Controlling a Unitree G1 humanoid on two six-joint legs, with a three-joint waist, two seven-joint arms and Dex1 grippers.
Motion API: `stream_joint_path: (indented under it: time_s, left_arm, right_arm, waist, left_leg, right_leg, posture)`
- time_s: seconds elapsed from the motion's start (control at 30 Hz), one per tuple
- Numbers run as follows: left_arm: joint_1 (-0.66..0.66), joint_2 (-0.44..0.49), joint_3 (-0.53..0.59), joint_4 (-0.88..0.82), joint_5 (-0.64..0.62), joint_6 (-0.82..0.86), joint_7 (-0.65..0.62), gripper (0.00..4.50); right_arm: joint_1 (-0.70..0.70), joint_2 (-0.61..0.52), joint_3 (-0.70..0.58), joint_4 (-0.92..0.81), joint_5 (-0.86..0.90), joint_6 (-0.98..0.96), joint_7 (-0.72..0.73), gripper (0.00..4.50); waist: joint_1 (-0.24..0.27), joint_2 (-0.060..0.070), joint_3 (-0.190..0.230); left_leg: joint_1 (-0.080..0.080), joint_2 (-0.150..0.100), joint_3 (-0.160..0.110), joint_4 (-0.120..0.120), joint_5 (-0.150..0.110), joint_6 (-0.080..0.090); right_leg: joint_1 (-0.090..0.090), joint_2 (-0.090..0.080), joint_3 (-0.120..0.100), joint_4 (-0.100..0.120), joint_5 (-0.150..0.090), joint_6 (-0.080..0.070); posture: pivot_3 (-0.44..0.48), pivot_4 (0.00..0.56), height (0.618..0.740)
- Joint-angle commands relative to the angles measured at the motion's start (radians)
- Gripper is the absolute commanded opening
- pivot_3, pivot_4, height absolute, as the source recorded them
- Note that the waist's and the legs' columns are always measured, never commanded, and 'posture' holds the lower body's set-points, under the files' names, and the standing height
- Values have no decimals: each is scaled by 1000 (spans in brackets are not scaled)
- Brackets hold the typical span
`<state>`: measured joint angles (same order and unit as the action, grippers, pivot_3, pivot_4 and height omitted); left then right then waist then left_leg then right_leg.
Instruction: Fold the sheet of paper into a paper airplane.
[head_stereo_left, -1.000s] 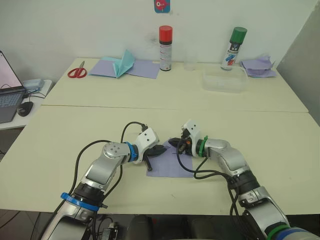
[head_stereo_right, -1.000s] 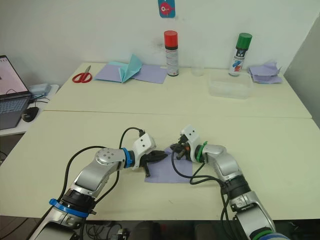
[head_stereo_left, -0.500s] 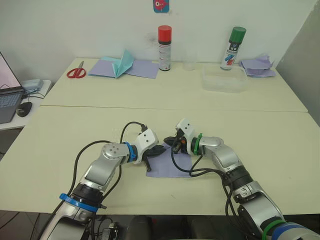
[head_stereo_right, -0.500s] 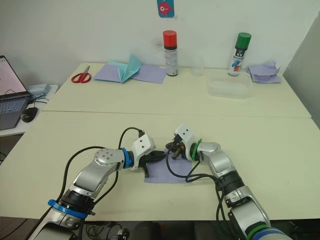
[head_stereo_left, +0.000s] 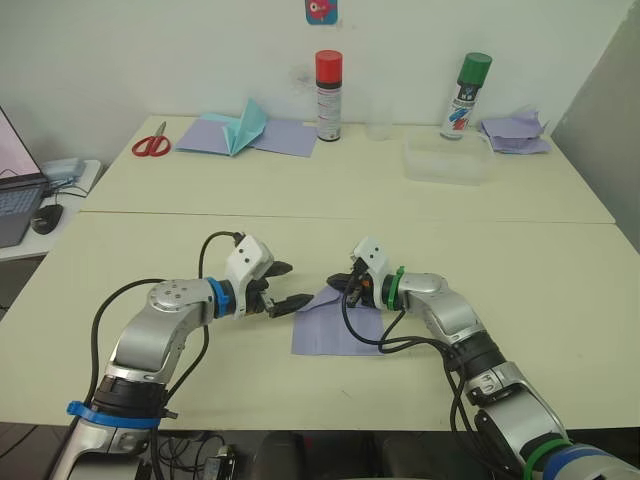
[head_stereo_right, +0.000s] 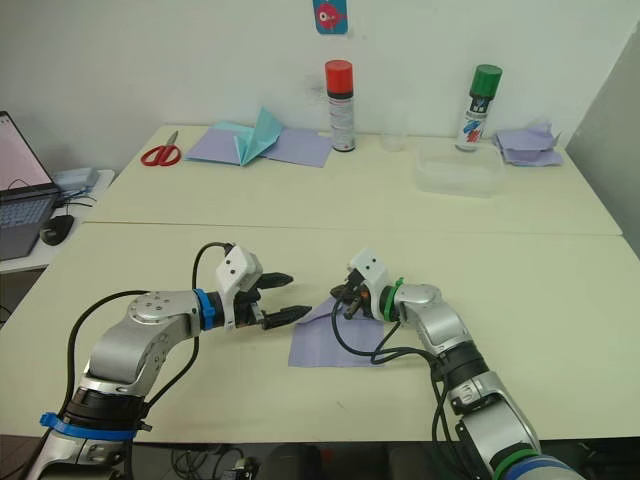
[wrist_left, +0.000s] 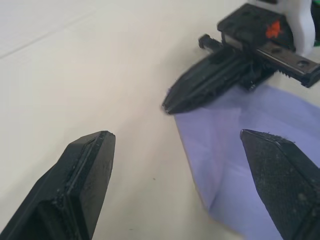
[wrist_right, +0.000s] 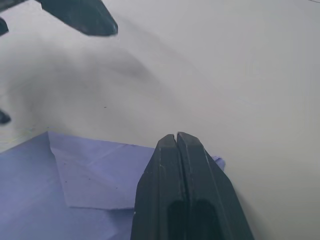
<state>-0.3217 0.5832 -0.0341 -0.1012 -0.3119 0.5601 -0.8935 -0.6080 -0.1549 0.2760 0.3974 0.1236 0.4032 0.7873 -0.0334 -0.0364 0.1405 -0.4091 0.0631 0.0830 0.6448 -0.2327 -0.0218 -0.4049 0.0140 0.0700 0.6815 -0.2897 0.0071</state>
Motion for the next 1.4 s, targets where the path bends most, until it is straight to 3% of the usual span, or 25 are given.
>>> stream_joint_path:
  time_s: [0.03,0.27,0.43,0.7,0.9,1.07,1.23,1.4]
  left_arm:
    - [-22,-44,-9,19,12,-43,44,3838]
    - [-8,-118,-92,63,59,-87,73,1670]
    - [-3,-121,-142,108,118,-92,103,30]
    - [5,-86,-187,125,150,-82,61,30]
    - [114,43,-186,4,135,-37,-12,30]
    - [188,144,-107,-89,83,-30,-52,30]
    - [110,83,-23,-92,-7,-38,-20,30]
    - [28,-11,-36,-73,-44,4,12,30]
  right_arm:
    - [19,-6,27,8,-22,22,12,0]
    - [26,-11,31,-6,-29,28,17,0]
    - [41,-13,30,-30,-35,38,18,0]
    - [56,-11,29,-57,-37,55,9,0]
    - [53,-10,29,-49,-42,52,2,0]
    - [46,-10,31,-39,-41,50,-4,0]
    - [40,-10,30,-27,-41,43,-2,0]
    - [34,-9,31,-17,-41,40,0,0]
  waist:
    - [1,0,0]
    - [1,0,0]
    - [1,0,0]
    - [1,0,0]
    - [-2,1,-1]
    - [-2,1,-1]
    - [0,1,0]
    - [1,0,0]
  left_leg:
    - [0,0,0,0,0,0]
    - [0,0,0,0,0,0]
    - [0,0,0,0,0,0]
    - [0,0,0,0,0,0]
    - [1,1,0,-1,0,0]
    - [2,1,0,-2,0,0]
    - [2,1,0,-1,0,0]
    - [2,1,0,-1,0,0]
  right_leg:
    - [0,0,0,0,0,0]
    - [0,0,0,0,0,0]
    - [0,0,1,0,0,0]
    - [0,0,0,0,0,0]
    - [0,0,1,0,0,-1]
    - [1,-3,1,0,-1,-2]
    - [1,-3,0,0,-4,1]
    - [1,-2,0,0,-4,1]
  posture:
    - [0,150,740]
    - [0,150,740]
    - [0,150,740]
    - [0,150,740]
    - [0,150,740]
    - [0,150,740]
    - [0,150,740]
    - [0,150,740]
